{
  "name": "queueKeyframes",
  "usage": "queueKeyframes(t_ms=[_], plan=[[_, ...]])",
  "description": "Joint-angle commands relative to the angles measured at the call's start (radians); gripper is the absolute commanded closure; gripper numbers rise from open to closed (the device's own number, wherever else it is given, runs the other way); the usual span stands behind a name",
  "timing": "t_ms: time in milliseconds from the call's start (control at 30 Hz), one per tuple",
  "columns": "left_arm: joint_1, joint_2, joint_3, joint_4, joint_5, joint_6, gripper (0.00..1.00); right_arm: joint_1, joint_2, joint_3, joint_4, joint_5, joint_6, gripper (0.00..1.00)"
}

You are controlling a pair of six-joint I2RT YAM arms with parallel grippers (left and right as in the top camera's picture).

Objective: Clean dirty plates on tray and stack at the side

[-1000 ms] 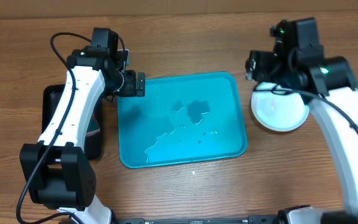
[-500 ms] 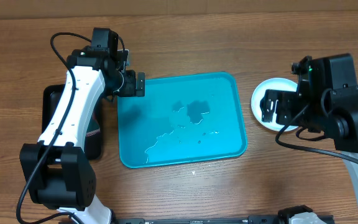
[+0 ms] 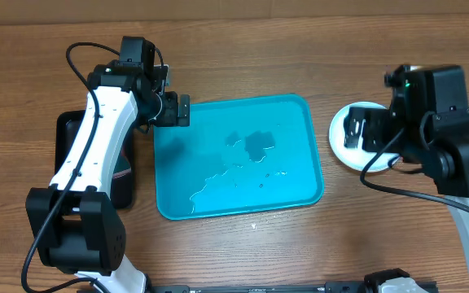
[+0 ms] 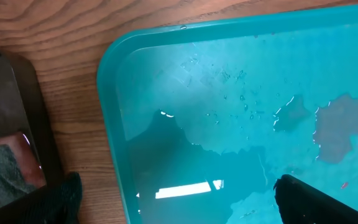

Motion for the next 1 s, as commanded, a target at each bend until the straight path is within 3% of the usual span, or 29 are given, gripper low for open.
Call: queueKeyframes(t_ms=[0, 267, 800, 967], plan=[[0.002, -0.019, 0.016, 0.002, -0.01, 0.001, 0.0, -0.002, -0.047, -0.043, 0.076, 0.009, -0.063, 0.0], [0.002, -0.019, 0.016, 0.002, -0.01, 0.001, 0.0, -0.002, -0.218, -0.303, 0.373, -0.018, -0.074, 0.0], [0.002, -0.019, 0.016, 0.002, -0.01, 0.001, 0.0, -0.003, -0.724, -1.155, 1.197, -0.04, -0.074, 0.0], [0.002, -0.019, 0.016, 0.002, -0.01, 0.001, 0.0, -0.011, -0.857, -1.343, 1.373, -0.04, -0.074, 0.0]])
